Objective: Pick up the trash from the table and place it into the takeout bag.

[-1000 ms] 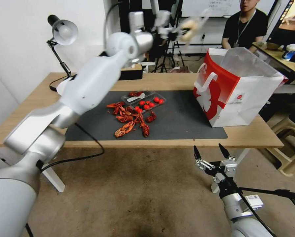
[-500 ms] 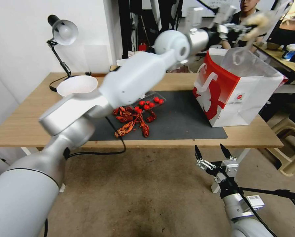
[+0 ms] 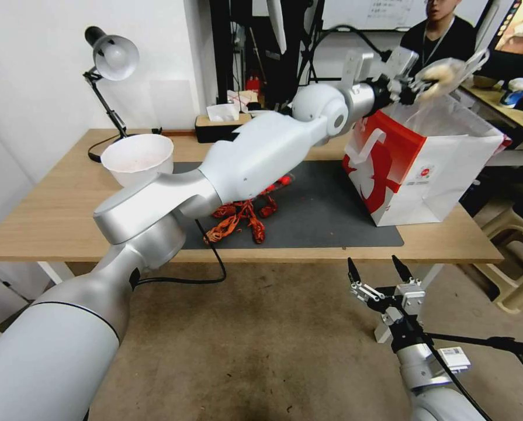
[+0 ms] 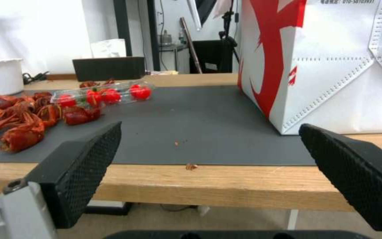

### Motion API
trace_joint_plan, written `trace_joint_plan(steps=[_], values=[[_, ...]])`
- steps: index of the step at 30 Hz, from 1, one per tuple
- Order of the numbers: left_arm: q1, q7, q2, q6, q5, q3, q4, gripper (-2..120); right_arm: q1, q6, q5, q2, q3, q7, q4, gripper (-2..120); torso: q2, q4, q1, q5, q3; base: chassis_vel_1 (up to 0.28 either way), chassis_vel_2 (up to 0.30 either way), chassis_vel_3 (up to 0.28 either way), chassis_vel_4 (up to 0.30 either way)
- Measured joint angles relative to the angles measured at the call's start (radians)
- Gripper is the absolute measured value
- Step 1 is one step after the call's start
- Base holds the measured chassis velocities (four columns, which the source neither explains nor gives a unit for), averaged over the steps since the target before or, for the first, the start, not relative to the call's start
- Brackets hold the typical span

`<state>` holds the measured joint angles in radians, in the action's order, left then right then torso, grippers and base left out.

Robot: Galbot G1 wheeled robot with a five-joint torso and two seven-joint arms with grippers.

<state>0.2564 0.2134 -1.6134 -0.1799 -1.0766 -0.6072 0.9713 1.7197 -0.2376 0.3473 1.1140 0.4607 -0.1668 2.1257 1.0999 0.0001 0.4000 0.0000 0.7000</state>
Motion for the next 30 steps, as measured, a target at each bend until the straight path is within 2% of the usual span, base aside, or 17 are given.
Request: trace_joint_plan(steps=[1, 4, 5, 6, 7, 8, 10, 11, 12, 16, 18, 19, 21, 23, 30], values=[[-0.004, -0.006, 0.001, 0.003, 0.008, -0.007, 0.001, 21, 0.0, -0.001, 0.0, 0.0, 0.0, 0.0, -0.001, 100, 0.0, -0.0001, 0.0, 0.0, 0.0, 0.0, 0.0, 0.0, 0.0], [-0.01, -0.011, 0.001, 0.005, 0.016, -0.017, 0.006, 28, 0.0, -0.002, 0.0, 0.0, 0.001, 0.001, -0.001, 100, 0.0, -0.0001, 0.0, 0.0, 0.0, 0.0, 0.0, 0.0, 0.0], [-0.011, -0.012, 0.002, 0.005, 0.018, -0.02, 0.01, 34, 0.0, -0.002, 0.001, 0.001, 0.001, 0.001, -0.002, 100, 0.0, 0.0, 0.0, 0.0, 0.0, 0.0, 0.0, 0.0, 0.0], [-0.012, -0.012, 0.002, 0.005, 0.018, -0.021, 0.012, 34, 0.0, -0.002, 0.001, 0.001, 0.001, 0.001, -0.002, 100, 0.0, -0.0001, 0.0, 0.0, 0.0, 0.0, 0.0, 0.0, 0.0], [-0.013, -0.013, 0.002, 0.005, 0.019, -0.023, 0.015, 41, 0.0, -0.002, 0.001, 0.001, 0.001, 0.001, -0.002, 100, 0.0, 0.0, 0.0, 0.0, 0.0, 0.0, 0.0, 0.0, 0.0], [-0.013, -0.013, 0.002, 0.005, 0.019, -0.023, 0.015, 41, 0.0, -0.002, 0.001, 0.001, 0.001, 0.001, -0.002, 100, 0.0, 0.0, 0.0, 0.0, 0.0, 0.0, 0.0, 0.0, 0.0], [-0.016, -0.015, 0.002, 0.005, 0.021, -0.027, 0.023, 51, 0.0, -0.002, 0.001, 0.001, 0.001, 0.001, -0.002, 100, 0.0, -0.0002, 0.0, 0.0, 0.0, 0.0, 0.0, 0.0, 0.0], [-0.016, -0.015, 0.002, 0.005, 0.021, -0.027, 0.023, 51, 0.0, -0.002, 0.001, 0.001, 0.001, 0.001, -0.002, 100, 0.0, -0.0002, 0.0, 0.0, 0.0, 0.0, 0.0, 0.0, 0.0], [-0.016, -0.017, 0.002, 0.005, 0.022, -0.028, 0.025, 62, -0.001, -0.002, 0.001, 0.001, 0.001, 0.001, -0.002, 100, 0.0, -0.0002, 0.0, 0.0, 0.0, 0.0, 0.0, 0.0, 0.0], [-0.016, -0.026, 0.003, 0.005, 0.023, -0.028, 0.025, 68, -0.002, -0.002, 0.002, 0.001, 0.001, 0.001, -0.001, 100, 0.0, -0.0001, 0.0, 0.0, 0.0, 0.0, 0.0, 0.0, 0.0], [-0.015, -0.035, 0.003, 0.004, 0.023, -0.03, 0.025, 85, -0.002, -0.002, 0.002, 0.001, 0.001, 0.001, -0.001, 100, 0.0, -0.0001, 0.0, 0.0, 0.0, 0.0, 0.0, 0.0, 0.0], [-0.014, -0.041, 0.004, 0.004, 0.024, -0.031, 0.025, 88, -0.001, -0.002, 0.002, 0.002, 0.001, 0.001, -0.001, 100, 0.0, 0.0, 0.0, 0.0, 0.0, 0.0, 0.0, 0.0, 0.0], [-0.014, -0.041, 0.004, 0.004, 0.024, -0.031, 0.025, 88, -0.001, -0.002, 0.002, 0.002, 0.001, 0.001, -0.001, 100, 0.0, 0.0, 0.0, 0.0, 0.0, 0.0, 0.0, 0.0, 0.0], [-0.013, -0.047, 0.004, 0.003, 0.024, -0.034, 0.028, 99, 0.0, -0.003, 0.002, 0.004, 0.001, 0.001, -0.001, 100, 0.0, -0.0001, 0.0, 0.0, 0.0, 0.0, 0.0, 0.0, 0.0], [-0.013, -0.06, 0.004, 0.001, 0.027, -0.04, 0.036, 100, -0.001, -0.003, 0.001, 0.004, 0.0, 0.001, 0.0, 100, 0.0, -0.0001, 0.0, 0.0, 0.0, 0.0, 0.0, 0.0, 0.0]])
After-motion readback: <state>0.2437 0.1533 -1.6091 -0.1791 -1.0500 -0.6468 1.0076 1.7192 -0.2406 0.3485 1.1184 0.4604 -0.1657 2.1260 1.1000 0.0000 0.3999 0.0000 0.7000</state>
